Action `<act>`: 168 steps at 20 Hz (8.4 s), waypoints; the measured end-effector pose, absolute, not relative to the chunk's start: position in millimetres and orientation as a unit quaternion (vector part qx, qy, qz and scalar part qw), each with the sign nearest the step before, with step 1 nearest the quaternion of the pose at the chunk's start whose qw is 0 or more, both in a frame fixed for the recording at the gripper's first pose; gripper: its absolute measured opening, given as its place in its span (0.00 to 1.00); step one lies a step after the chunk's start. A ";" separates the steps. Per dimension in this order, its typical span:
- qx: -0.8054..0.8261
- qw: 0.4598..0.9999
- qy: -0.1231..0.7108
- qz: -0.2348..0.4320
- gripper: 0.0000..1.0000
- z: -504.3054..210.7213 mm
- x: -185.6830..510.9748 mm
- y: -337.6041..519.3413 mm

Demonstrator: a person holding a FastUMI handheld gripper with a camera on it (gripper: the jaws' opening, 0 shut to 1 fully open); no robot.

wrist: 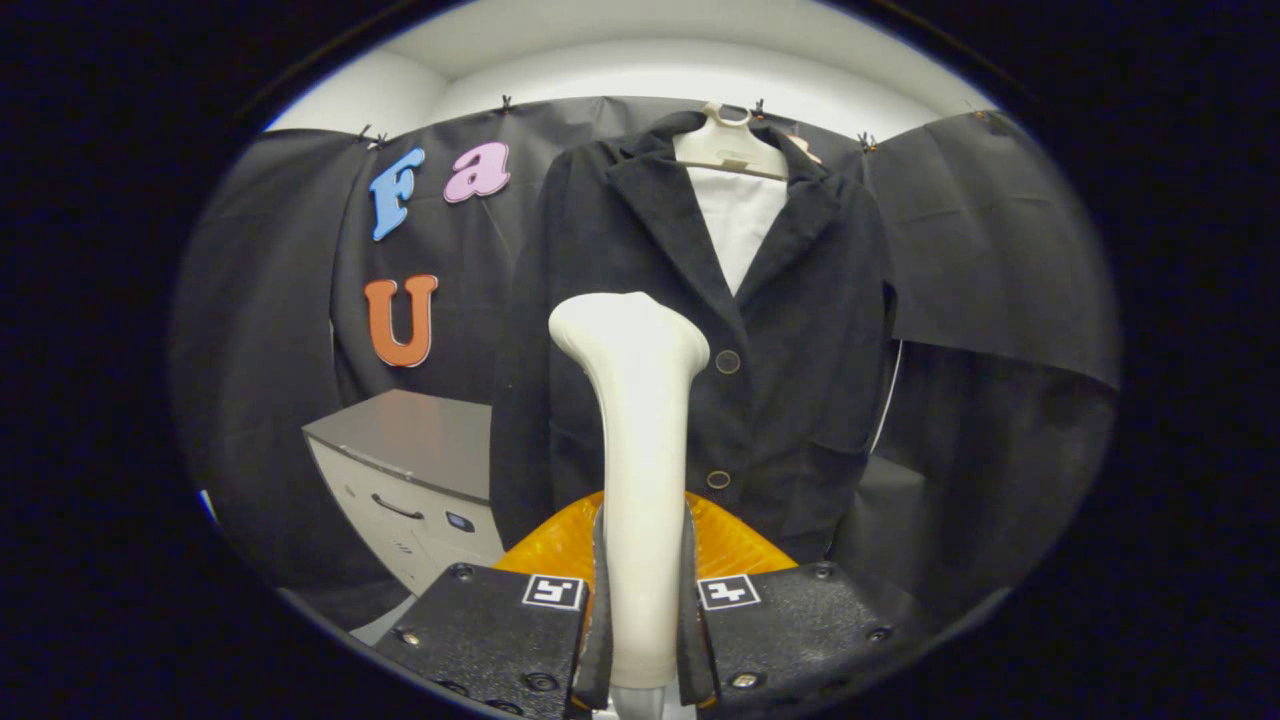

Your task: Iron the clothes twice with a garment steamer, once on the left side and once on the right side.

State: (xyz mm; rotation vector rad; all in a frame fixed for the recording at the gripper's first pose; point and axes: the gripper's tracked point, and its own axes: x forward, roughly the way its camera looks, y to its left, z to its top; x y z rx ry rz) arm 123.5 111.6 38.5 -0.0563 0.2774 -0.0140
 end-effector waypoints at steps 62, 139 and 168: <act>-0.003 0.999 0.020 -0.047 0.28 186.1 190.3 -74.3; -0.011 0.950 0.287 -0.124 0.29 -125.9 -6.2 -30.1; -0.005 0.981 0.193 0.037 0.28 -31.8 -121.3 -37.9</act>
